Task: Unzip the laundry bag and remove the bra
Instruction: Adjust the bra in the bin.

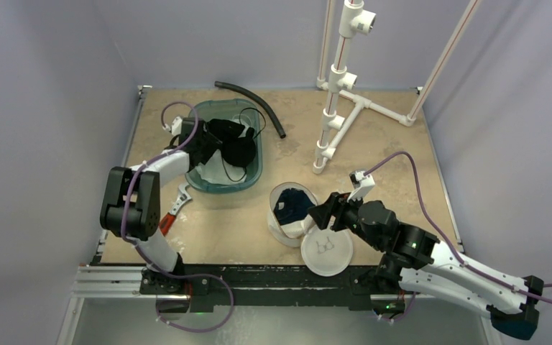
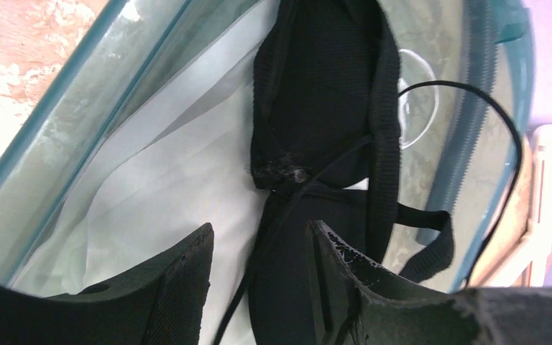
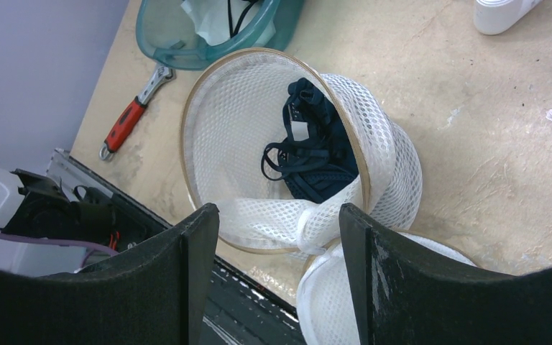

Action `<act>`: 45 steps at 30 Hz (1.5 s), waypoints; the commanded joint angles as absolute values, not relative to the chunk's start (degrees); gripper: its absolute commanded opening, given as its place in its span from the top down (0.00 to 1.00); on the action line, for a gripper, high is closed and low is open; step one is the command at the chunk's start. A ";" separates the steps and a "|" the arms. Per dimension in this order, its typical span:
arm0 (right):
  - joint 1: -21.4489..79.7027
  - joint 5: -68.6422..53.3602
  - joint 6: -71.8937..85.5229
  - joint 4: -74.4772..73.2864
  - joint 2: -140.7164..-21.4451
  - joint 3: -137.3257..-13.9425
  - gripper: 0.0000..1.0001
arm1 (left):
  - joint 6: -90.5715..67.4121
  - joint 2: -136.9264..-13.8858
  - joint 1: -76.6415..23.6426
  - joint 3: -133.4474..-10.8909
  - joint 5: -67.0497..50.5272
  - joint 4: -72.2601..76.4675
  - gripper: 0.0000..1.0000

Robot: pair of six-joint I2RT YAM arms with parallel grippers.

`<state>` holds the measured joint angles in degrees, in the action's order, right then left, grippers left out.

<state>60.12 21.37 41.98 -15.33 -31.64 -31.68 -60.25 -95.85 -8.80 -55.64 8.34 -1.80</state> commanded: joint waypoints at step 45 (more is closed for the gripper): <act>60.49 22.29 42.01 -14.14 -32.93 -31.73 0.34 | -56.21 -100.63 -7.12 -57.27 1.95 9.07 1.00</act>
